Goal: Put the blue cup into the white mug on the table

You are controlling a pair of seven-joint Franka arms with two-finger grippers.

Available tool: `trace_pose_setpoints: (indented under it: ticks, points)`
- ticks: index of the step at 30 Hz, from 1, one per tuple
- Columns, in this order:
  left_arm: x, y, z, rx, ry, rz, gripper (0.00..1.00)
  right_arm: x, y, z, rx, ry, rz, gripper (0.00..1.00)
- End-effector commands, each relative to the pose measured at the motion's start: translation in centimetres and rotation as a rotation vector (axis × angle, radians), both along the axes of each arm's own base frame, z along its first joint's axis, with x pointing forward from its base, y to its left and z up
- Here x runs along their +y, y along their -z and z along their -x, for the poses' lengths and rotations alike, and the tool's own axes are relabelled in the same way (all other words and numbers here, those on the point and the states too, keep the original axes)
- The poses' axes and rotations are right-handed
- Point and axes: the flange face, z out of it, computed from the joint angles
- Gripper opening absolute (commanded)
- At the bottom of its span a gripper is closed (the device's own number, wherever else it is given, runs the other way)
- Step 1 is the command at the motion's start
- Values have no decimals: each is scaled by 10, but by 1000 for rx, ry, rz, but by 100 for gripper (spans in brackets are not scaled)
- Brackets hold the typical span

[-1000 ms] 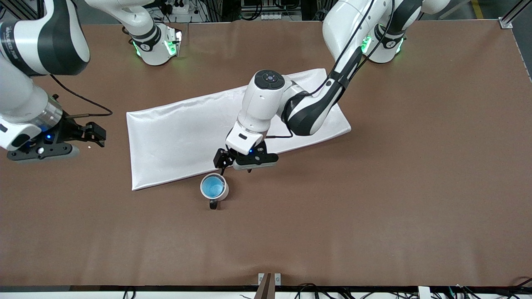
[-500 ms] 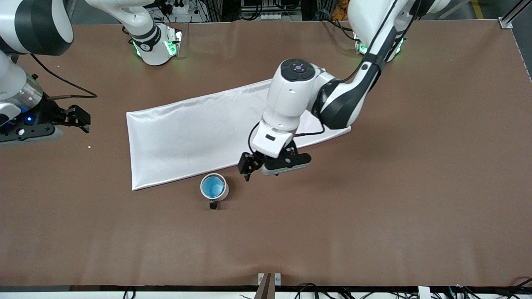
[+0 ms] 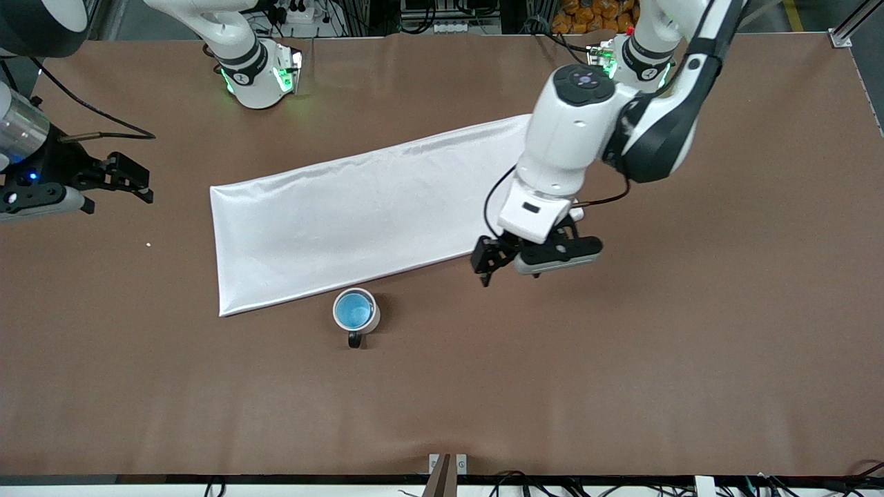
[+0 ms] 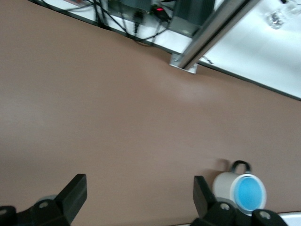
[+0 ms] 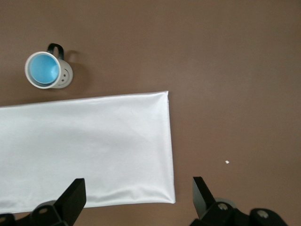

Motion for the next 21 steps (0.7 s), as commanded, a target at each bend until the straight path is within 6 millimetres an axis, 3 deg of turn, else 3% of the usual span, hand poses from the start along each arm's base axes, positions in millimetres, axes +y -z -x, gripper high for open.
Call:
trace_pose_setpoints:
  ticks: [1,9,21]
  points:
    - [53,-9,24,6,56,-65,100,15,-7,7,22,84,-33,100]
    - [117,-23,35,-5,99,-128,100,21,-11,14,43,86,-25,100]
    - [186,-51,43,100,242,-272,100,23,-8,19,83,91,-28,100]
